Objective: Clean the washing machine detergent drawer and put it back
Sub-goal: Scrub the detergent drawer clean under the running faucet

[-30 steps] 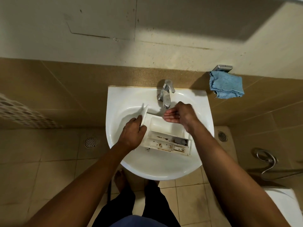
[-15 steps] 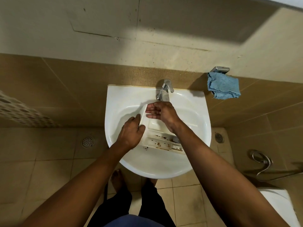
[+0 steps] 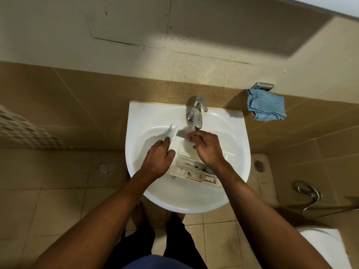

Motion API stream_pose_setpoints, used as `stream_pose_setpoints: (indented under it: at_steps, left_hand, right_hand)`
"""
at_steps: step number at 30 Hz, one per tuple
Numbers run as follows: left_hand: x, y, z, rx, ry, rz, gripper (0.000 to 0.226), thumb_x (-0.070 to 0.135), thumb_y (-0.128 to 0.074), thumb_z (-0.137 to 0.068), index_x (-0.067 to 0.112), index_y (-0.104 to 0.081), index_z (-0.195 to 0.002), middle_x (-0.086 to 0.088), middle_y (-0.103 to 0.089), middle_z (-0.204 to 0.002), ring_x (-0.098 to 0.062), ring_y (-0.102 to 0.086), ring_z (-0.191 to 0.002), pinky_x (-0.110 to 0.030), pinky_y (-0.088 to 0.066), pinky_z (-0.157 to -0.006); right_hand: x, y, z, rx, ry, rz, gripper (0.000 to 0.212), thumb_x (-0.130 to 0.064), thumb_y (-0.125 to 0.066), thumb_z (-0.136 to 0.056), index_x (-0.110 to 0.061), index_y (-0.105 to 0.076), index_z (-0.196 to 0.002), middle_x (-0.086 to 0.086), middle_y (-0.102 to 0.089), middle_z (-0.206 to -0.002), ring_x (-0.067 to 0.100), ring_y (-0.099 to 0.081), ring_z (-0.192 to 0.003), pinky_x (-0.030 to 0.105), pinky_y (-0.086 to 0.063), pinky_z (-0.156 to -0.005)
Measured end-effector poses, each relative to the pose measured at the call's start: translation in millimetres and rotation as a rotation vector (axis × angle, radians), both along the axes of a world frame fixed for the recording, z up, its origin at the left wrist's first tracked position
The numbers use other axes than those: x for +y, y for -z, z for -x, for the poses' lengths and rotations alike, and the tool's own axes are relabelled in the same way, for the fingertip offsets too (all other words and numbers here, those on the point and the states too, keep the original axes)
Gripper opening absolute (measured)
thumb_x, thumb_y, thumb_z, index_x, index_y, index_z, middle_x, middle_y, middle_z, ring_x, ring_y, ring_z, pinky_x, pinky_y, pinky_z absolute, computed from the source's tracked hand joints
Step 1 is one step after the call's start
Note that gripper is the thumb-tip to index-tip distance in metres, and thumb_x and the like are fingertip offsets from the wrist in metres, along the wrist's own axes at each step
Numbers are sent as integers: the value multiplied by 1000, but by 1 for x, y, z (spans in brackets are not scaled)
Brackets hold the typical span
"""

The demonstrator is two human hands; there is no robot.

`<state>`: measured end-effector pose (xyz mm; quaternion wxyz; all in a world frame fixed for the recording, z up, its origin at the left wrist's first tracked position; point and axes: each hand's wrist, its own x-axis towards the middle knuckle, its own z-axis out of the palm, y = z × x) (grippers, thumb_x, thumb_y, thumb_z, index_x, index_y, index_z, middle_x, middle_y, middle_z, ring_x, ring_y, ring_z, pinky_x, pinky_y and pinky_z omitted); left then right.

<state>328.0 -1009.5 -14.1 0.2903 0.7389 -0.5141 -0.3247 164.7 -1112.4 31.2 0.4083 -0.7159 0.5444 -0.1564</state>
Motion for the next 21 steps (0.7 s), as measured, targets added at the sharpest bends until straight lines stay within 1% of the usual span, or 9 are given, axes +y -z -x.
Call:
stream_pose_setpoints:
  at_steps: [2,5,7,9,12,15,18,19,21]
  left_hand:
    - [1,1,0,-4,-1,10,69,38,-34,-92,0,-49,-148,-20,-62,-109,-35,-59,-102,-45,-49,-89]
    - [-1,8,-5,-7,-28,9,67,38,-34,-92,1,-52,-145,-20,-64,-111,-35,-60,-103,-43,-48,-90]
    - [-2,12,-11,5,-59,27,65,42,-32,-92,4,-57,-139,-17,-67,-109,-31,-62,-100,-38,-47,-87]
    - [-1,12,-13,33,-58,46,59,41,-33,-93,8,-62,-133,-14,-69,-105,-23,-60,-91,-33,-45,-83]
    - [-2,12,-12,50,-41,45,49,37,-37,-97,11,-63,-131,-9,-69,-102,-16,-56,-85,-32,-46,-79]
    - [-4,12,-12,59,-41,22,42,33,-42,-103,9,-62,-131,-10,-68,-104,-18,-57,-88,-30,-44,-79]
    - [-4,8,-9,74,-42,-2,47,38,-39,-98,8,-61,-126,-9,-65,-100,-23,-60,-87,-35,-48,-77]
    - [-3,7,-8,74,-45,-5,52,41,-37,-95,8,-61,-128,-9,-65,-100,-23,-60,-88,-36,-49,-78]
    - [-3,10,-10,59,-51,-1,55,42,-36,-96,10,-60,-133,-9,-66,-102,-22,-59,-89,-34,-48,-80]
  right_hand:
    - [5,-3,-19,-40,-9,-22,50,-46,-40,-85,-20,-81,-99,-5,-79,-101,15,-72,-100,49,-57,-92]
    - [16,-14,-44,-1,-148,0,49,-37,-40,-88,-10,-77,-104,6,-78,-103,23,-70,-99,44,-54,-92]
    - [25,-12,-42,60,-310,88,57,-40,-34,-92,-15,-71,-127,4,-71,-130,22,-64,-121,35,-51,-102]
    - [30,-3,-24,179,-440,221,63,-41,-27,-95,-21,-58,-146,-5,-52,-156,10,-45,-144,27,-42,-111]
    - [30,-1,11,304,-433,338,57,-32,-32,-99,-24,-51,-152,-10,-39,-163,5,-33,-151,29,-45,-108]
    - [26,-1,44,415,-319,368,51,-29,-40,-99,-27,-54,-148,-7,-48,-158,14,-45,-145,34,-49,-102]
    - [14,-2,52,566,-167,370,43,-28,-46,-96,-26,-66,-135,3,-70,-132,30,-67,-116,38,-54,-90]
    - [9,-3,46,550,-95,382,36,-26,-52,-96,-24,-73,-125,5,-76,-119,31,-70,-106,37,-54,-85]
    - [-2,-1,24,376,116,366,23,-23,-60,-94,-18,-81,-101,5,-79,-94,29,-72,-88,30,-52,-78]
